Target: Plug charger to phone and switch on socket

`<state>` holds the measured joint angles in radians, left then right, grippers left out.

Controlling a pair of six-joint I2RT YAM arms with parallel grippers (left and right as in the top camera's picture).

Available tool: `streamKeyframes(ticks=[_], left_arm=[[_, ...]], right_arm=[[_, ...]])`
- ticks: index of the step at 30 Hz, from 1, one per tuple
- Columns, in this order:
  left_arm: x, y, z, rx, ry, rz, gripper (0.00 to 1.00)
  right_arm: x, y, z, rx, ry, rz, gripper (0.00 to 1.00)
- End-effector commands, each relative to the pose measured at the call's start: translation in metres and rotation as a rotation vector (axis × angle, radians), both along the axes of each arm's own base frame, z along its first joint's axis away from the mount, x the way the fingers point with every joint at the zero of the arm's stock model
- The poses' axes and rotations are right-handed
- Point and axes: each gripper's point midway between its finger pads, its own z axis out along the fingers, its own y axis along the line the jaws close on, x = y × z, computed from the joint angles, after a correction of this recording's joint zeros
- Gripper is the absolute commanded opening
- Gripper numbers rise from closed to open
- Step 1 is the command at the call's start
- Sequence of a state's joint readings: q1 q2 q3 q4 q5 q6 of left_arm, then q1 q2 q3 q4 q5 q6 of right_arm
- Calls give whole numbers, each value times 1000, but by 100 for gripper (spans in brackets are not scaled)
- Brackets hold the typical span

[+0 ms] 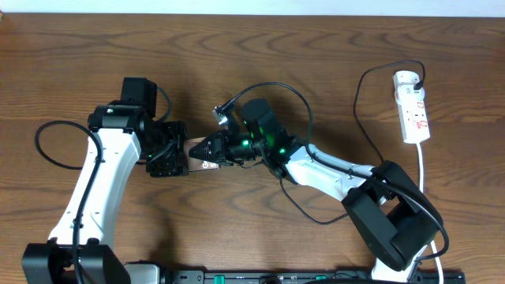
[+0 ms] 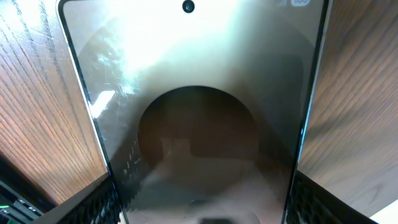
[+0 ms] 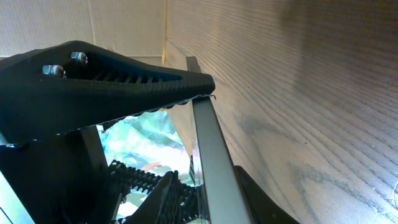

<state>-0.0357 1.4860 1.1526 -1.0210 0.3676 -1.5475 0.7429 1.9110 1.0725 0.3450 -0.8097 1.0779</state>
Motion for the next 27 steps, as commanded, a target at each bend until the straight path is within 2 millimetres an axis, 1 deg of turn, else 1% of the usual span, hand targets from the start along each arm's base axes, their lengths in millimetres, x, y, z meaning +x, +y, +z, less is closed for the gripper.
streamKeyframes(ticks=[1, 3, 10, 23, 27], left_arm=[[8, 0, 7, 2, -22, -6, 7], [8, 0, 7, 2, -22, -6, 7], [8, 0, 7, 3, -23, -9, 7], [8, 0, 7, 2, -23, -10, 7], [8, 0, 7, 3, -23, -9, 7]], right_arm=[[1, 3, 1, 0, -3, -3, 24], [1, 3, 1, 0, -3, -3, 20], [1, 3, 1, 0, -4, -3, 16], [2, 3, 1, 0, -7, -2, 15], [2, 3, 1, -1, -8, -5, 12]])
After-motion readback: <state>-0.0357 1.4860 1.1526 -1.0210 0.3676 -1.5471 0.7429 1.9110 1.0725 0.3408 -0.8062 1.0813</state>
